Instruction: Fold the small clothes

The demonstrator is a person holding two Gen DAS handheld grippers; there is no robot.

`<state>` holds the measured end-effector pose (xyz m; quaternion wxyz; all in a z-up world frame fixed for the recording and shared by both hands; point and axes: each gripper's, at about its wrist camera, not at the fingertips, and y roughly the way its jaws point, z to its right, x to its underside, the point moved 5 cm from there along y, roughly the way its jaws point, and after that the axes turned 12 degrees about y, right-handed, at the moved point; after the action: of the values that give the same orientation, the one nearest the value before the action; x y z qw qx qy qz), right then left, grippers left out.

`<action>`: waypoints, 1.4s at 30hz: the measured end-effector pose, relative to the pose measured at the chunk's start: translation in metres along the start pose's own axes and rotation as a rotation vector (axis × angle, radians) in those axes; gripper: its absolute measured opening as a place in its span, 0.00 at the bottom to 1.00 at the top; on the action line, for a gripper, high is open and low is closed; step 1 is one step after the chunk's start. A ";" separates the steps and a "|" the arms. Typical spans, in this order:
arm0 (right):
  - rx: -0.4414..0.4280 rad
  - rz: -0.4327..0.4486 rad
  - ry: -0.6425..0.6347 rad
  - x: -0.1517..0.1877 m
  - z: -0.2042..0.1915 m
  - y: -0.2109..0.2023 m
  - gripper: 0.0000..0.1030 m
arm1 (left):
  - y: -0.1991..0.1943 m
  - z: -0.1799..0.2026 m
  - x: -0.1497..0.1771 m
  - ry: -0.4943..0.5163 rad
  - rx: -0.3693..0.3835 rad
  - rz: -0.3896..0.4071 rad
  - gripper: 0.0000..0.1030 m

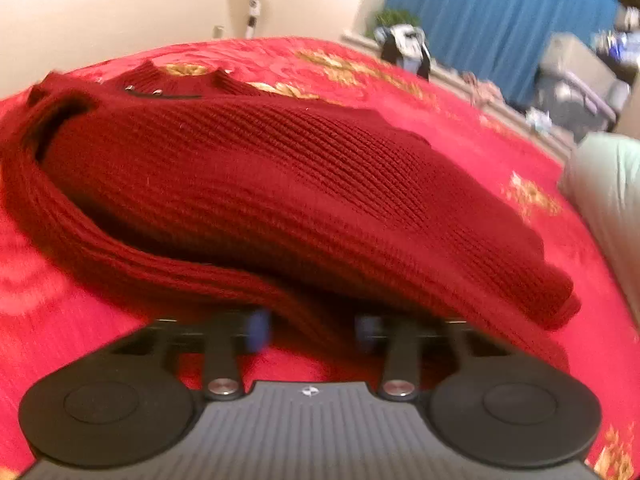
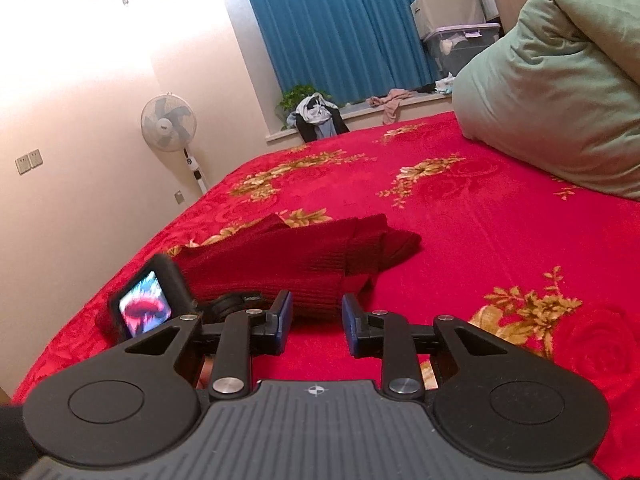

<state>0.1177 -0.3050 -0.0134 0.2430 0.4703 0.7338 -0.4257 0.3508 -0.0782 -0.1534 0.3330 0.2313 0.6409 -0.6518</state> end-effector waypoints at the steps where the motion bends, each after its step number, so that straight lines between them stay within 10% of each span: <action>1: 0.001 -0.002 -0.005 0.000 -0.001 0.000 0.28 | -0.003 -0.005 -0.005 0.000 0.031 -0.015 0.15; 8: 0.001 -0.011 0.024 0.000 0.000 -0.005 0.28 | -0.109 -0.057 -0.012 0.281 0.166 0.007 0.11; 14: -0.018 -0.032 0.011 0.010 -0.009 -0.013 0.28 | -0.192 -0.182 -0.004 0.493 0.179 -0.065 0.10; 21: 0.000 -0.106 0.028 0.028 -0.010 0.002 0.29 | -0.192 -0.315 0.029 0.195 0.171 -0.124 0.15; 24: 0.046 -0.126 0.039 0.033 0.000 0.016 0.40 | -0.183 -0.319 0.045 0.165 0.203 -0.225 0.22; 27: 0.079 -0.169 0.092 0.037 0.017 0.038 0.49 | -0.189 -0.313 0.040 0.187 0.272 -0.185 0.51; 33: 0.196 -0.182 0.163 0.036 0.054 0.090 0.50 | -0.174 -0.291 0.063 0.322 0.260 -0.321 0.51; 42: 0.221 -0.193 -0.029 0.038 0.068 0.156 0.54 | -0.158 -0.287 0.072 0.366 0.277 -0.322 0.33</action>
<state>0.2375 -0.3141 -0.1392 0.1584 0.4152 0.7207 -0.5321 0.1512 0.1894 -0.1188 0.0690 0.2836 0.6239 -0.7249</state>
